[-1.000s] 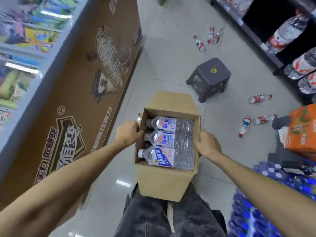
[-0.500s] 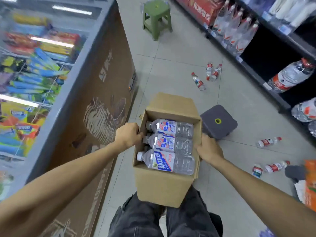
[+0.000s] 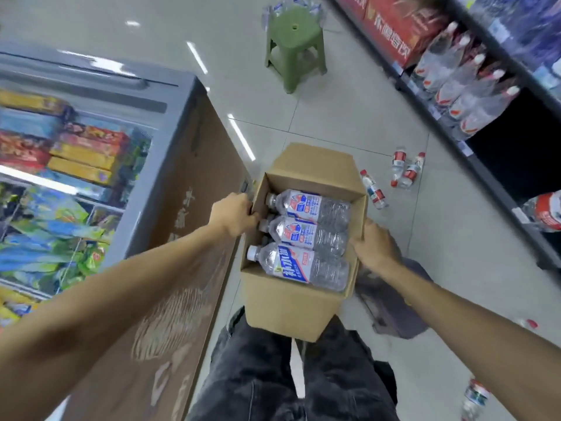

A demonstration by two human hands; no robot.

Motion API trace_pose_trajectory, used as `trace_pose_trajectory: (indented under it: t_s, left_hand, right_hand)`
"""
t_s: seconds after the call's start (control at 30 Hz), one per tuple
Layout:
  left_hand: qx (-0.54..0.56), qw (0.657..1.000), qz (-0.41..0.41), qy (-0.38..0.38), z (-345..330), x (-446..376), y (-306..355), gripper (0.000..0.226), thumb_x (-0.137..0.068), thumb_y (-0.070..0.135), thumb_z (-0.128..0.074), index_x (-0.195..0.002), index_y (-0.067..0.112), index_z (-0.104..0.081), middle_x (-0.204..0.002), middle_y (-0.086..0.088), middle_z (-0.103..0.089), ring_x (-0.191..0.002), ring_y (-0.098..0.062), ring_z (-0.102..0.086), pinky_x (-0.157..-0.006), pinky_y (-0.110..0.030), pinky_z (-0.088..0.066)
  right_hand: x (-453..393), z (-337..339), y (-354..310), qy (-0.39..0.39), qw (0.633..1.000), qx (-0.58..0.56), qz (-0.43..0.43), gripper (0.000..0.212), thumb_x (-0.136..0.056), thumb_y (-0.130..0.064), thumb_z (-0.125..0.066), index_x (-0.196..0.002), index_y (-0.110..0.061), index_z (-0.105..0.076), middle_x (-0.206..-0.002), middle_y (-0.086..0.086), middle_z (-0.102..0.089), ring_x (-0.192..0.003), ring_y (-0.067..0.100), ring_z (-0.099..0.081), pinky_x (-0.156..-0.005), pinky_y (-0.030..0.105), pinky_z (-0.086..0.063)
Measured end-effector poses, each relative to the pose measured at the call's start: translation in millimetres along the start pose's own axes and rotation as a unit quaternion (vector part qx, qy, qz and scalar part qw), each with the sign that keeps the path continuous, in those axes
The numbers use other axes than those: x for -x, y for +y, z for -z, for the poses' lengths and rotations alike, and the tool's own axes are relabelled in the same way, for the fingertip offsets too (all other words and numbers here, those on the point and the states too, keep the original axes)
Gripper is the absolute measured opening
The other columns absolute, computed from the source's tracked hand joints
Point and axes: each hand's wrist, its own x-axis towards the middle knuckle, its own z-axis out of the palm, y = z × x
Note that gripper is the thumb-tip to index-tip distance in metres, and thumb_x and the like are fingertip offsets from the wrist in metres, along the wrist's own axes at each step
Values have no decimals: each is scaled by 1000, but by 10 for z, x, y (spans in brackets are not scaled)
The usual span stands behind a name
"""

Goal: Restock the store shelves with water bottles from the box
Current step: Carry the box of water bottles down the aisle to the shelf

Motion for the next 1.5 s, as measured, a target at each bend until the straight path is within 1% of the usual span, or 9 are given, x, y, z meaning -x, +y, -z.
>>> trace_pose_trajectory:
  t_s: [0.13, 0.23, 0.4, 0.5, 0.63, 0.87, 1.1, 1.37, 1.5]
  left_hand:
    - [-11, 1000, -22, -4, 468, -1118, 61, 24, -85, 32, -59, -80, 8, -57, -93, -15, -68, -87, -36, -66, -66, -31, -41]
    - [-19, 999, -40, -23, 815, -1929, 145, 25, -86, 30, -57, -89, 7, -66, -94, -14, -70, -87, -35, -66, -73, -36, -51]
    - [-42, 997, -58, -21, 1410, -3200, 428, 24, -86, 28, -57, -89, 6, -65, -96, -19, -69, -91, -39, -65, -71, -36, -47]
    - [-40, 997, -68, -16, 1725, -3944, 634, 17, -84, 26, -58, -77, 11, -59, -93, -18, -68, -90, -39, -65, -67, -32, -42]
    - [-47, 996, -71, -19, 2020, -4846, 898, 21, -84, 29, -57, -69, 15, -51, -87, -18, -67, -81, -39, -64, -64, -33, -44]
    - [-73, 992, -96, -36, 2501, -6376, 1377, 19, -84, 31, -58, -79, 12, -61, -92, -17, -67, -87, -39, -63, -63, -31, -37]
    - [-123, 977, -171, -40, 3034, -7781, 1797, 27, -86, 30, -56, -85, 4, -65, -90, -20, -66, -84, -41, -64, -61, -32, -37]
    - [-186, 943, -272, -37, 3330, -8987, 2451, 33, -90, 32, -52, -90, 3, -66, -94, -23, -66, -87, -43, -63, -63, -34, -36]
    - [-209, 929, -302, -52, 3330, -9355, 2881, 33, -92, 34, -48, -82, 6, -64, -90, -21, -68, -84, -40, -64, -60, -32, -36]
  right_hand:
    - [-903, 400, -454, -13, 1000, -6, -7, 5, -92, -16, -49, -88, -13, -50, -74, 4, -52, -70, 28, -54, -59, 29, -40]
    - [-1553, 728, -797, -15, 999, -17, -22, 3, -91, -14, -49, -88, -14, -48, -76, 5, -53, -69, 27, -52, -56, 28, -38]
    - [-2622, 1305, -1240, -10, 999, -37, -36, 12, -93, -14, -46, -100, -8, -54, -87, 12, -61, -75, 29, -60, -64, 33, -50]
    - [-3264, 1585, -1422, -1, 997, -61, -50, 14, -92, -15, -47, -102, -7, -54, -90, 17, -65, -79, 36, -66, -72, 42, -56]
    - [-4110, 1892, -1578, 11, 995, -78, -57, 12, -93, -17, -49, -100, -9, -53, -92, 17, -66, -81, 36, -65, -72, 42, -55]
    - [-5462, 2474, -1858, 25, 991, -91, -90, 11, -94, -20, -54, -91, -10, -49, -88, 16, -63, -84, 38, -62, -64, 36, -47]
    - [-6416, 2936, -2237, 43, 980, -100, -166, 8, -93, -20, -52, -92, -12, -48, -86, 13, -62, -80, 34, -62, -60, 33, -43]
    - [-7199, 3210, -2364, 66, 947, -185, -254, 22, -93, -24, -52, -107, -8, -56, -101, 20, -67, -92, 40, -63, -74, 43, -54]
    - [-7501, 3271, -2202, 72, 929, -210, -296, 24, -91, -25, -52, -108, -8, -55, -101, 22, -67, -93, 42, -63, -75, 42, -53]
